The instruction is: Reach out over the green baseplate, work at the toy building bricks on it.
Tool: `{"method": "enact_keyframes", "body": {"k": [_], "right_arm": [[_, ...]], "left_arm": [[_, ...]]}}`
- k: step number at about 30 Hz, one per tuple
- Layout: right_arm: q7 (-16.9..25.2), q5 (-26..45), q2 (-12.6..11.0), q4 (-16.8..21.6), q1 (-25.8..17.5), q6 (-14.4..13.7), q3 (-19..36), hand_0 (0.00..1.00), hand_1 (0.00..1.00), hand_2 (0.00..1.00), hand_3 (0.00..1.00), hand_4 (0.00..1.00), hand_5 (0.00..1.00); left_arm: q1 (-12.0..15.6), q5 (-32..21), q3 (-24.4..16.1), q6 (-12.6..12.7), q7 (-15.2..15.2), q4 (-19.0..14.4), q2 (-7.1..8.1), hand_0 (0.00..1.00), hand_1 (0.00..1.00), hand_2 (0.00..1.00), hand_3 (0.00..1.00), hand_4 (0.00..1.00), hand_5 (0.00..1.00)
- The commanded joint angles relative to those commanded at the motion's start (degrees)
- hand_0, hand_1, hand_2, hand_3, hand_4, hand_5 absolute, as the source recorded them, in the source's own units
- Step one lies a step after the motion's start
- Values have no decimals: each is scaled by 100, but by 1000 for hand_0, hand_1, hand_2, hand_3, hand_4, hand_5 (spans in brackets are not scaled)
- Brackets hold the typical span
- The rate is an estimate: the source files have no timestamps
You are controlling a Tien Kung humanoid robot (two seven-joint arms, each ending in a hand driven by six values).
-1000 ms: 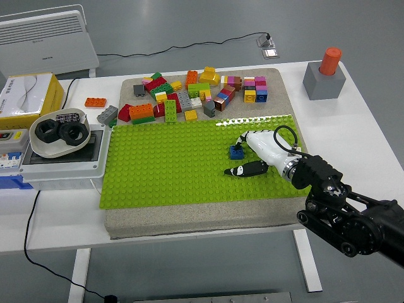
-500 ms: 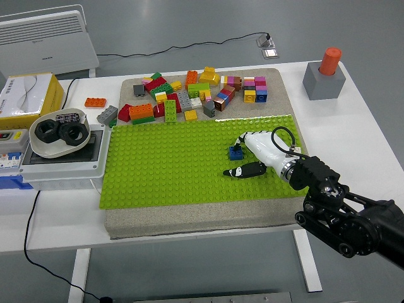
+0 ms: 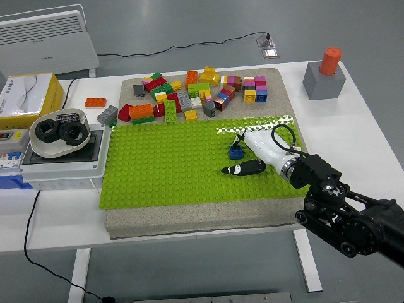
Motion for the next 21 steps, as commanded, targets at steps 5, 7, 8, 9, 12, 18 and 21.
{"method": "enact_keyframes", "body": {"k": [5, 7, 8, 9, 12, 18, 21], "right_arm": [[9, 49, -39, 113, 11, -3, 60, 807, 773, 817, 622, 960, 678], [19, 103, -49, 138, 18, -1, 52, 807, 773, 817, 622, 960, 678], [30, 155, -56, 155, 19, -2, 41, 807, 773, 817, 622, 960, 678], [35, 179, -59, 163, 19, -4, 37, 807, 773, 817, 622, 960, 678], [111, 477, -91, 251, -22, -56, 72, 801, 770, 815, 623, 953, 670], [353, 1145, -296, 736, -464, -400, 477, 780, 726, 785, 621, 895, 575], [540, 1432, -426, 985, -742, -713, 702, 780, 726, 785, 621, 895, 575]], "left_arm": [[1, 2, -8, 0, 6, 0, 3, 792, 718, 715, 801, 734, 845], [2, 8, -11, 0, 15, 0, 5, 792, 718, 715, 801, 734, 845], [3, 11, -11, 0, 22, 0, 6, 792, 718, 715, 801, 734, 845], [3, 12, -11, 0, 24, 0, 7, 792, 718, 715, 801, 734, 845], [1, 32, -13, 2, 42, 0, 13, 792, 718, 716, 802, 733, 846], [11, 36, -7, 30, 52, 0, 6, 792, 718, 717, 802, 733, 845], [21, 31, -11, 31, 45, 0, 7, 792, 718, 717, 802, 733, 845]]}}
